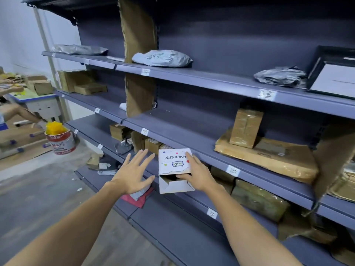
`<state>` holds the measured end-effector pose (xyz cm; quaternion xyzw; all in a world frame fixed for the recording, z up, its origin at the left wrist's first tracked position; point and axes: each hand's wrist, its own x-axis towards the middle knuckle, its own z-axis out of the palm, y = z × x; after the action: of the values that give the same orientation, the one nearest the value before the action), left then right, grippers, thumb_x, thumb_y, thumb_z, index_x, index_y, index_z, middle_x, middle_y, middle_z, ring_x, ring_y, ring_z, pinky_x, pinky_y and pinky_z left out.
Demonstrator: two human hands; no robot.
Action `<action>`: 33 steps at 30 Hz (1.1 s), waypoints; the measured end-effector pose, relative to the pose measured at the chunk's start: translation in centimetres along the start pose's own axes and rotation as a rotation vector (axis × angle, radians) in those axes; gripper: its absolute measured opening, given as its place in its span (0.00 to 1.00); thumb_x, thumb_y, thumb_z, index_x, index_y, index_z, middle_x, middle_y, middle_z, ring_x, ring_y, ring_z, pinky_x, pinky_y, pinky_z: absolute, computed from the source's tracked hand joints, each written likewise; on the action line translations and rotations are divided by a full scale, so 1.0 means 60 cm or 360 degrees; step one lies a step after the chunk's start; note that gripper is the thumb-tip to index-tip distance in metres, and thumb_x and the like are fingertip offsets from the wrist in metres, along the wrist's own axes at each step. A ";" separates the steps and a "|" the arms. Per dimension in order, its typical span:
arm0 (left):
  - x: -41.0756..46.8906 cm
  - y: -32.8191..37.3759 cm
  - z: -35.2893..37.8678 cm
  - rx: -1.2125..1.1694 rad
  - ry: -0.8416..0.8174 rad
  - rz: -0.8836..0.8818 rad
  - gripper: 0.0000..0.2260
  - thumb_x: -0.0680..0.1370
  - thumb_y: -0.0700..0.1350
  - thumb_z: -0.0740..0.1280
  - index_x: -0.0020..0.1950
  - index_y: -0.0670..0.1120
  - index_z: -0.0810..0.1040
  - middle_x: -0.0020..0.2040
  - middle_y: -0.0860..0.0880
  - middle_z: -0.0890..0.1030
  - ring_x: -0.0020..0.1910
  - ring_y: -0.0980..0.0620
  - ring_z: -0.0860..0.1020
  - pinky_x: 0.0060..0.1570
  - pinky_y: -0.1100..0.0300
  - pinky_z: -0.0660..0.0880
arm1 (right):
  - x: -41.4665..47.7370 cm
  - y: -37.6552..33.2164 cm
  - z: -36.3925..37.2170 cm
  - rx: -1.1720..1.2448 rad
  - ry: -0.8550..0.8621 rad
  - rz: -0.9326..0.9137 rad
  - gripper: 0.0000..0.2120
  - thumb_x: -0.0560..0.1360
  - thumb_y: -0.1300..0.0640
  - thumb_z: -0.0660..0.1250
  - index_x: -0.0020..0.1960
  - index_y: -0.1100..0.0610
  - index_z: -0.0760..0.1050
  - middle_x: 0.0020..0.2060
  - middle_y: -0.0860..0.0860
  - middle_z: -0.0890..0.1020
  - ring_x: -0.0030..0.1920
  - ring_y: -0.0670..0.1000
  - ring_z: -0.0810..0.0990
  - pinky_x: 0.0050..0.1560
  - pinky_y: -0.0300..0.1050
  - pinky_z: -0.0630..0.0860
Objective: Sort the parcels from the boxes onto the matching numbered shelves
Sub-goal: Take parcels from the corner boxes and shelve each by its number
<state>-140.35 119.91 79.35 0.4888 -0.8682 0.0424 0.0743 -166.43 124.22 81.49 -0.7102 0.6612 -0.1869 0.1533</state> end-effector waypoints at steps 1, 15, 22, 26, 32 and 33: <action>0.008 -0.020 -0.001 0.0006 0.0005 0.0018 0.41 0.72 0.72 0.39 0.82 0.54 0.41 0.82 0.49 0.40 0.81 0.49 0.40 0.78 0.46 0.38 | 0.013 -0.013 0.004 0.0000 0.0020 0.0008 0.46 0.76 0.44 0.71 0.82 0.53 0.47 0.79 0.50 0.59 0.73 0.56 0.67 0.72 0.59 0.65; 0.070 -0.253 -0.025 0.0036 0.0069 0.0211 0.41 0.72 0.71 0.39 0.82 0.53 0.42 0.82 0.48 0.42 0.81 0.49 0.41 0.78 0.47 0.39 | 0.147 -0.178 0.067 -0.0013 0.0201 0.0120 0.45 0.76 0.44 0.71 0.82 0.53 0.48 0.78 0.50 0.60 0.73 0.57 0.67 0.71 0.54 0.66; 0.080 -0.345 -0.014 -0.0013 0.0096 0.0203 0.41 0.72 0.70 0.41 0.82 0.54 0.44 0.82 0.49 0.42 0.81 0.49 0.42 0.77 0.48 0.37 | 0.209 -0.233 0.109 0.0005 0.0168 0.0126 0.46 0.76 0.42 0.71 0.82 0.54 0.48 0.78 0.49 0.60 0.74 0.55 0.65 0.72 0.58 0.64; 0.090 -0.398 -0.002 -0.0007 0.0070 0.0193 0.41 0.72 0.70 0.40 0.82 0.54 0.43 0.81 0.50 0.40 0.81 0.49 0.41 0.77 0.48 0.36 | 0.257 -0.262 0.130 -0.0018 0.0150 0.0114 0.46 0.75 0.42 0.71 0.82 0.53 0.47 0.78 0.49 0.60 0.73 0.55 0.66 0.71 0.58 0.65; 0.120 -0.480 0.016 -0.0017 0.0052 0.0169 0.41 0.71 0.71 0.39 0.82 0.54 0.45 0.82 0.48 0.43 0.81 0.48 0.42 0.77 0.47 0.37 | 0.343 -0.296 0.170 0.0005 0.0157 0.0106 0.47 0.75 0.42 0.71 0.82 0.53 0.47 0.79 0.51 0.58 0.76 0.55 0.62 0.73 0.59 0.63; 0.127 -0.495 0.019 -0.0007 0.0043 0.0169 0.42 0.71 0.71 0.39 0.82 0.54 0.44 0.82 0.48 0.43 0.81 0.49 0.42 0.77 0.47 0.37 | 0.359 -0.300 0.177 0.0007 0.0155 0.0104 0.46 0.75 0.42 0.71 0.82 0.53 0.47 0.80 0.51 0.58 0.77 0.55 0.61 0.73 0.58 0.63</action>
<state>-118.96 97.92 79.53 0.4412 -0.8919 0.0509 0.0849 -144.36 103.89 81.84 -0.6780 0.6902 -0.2178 0.1285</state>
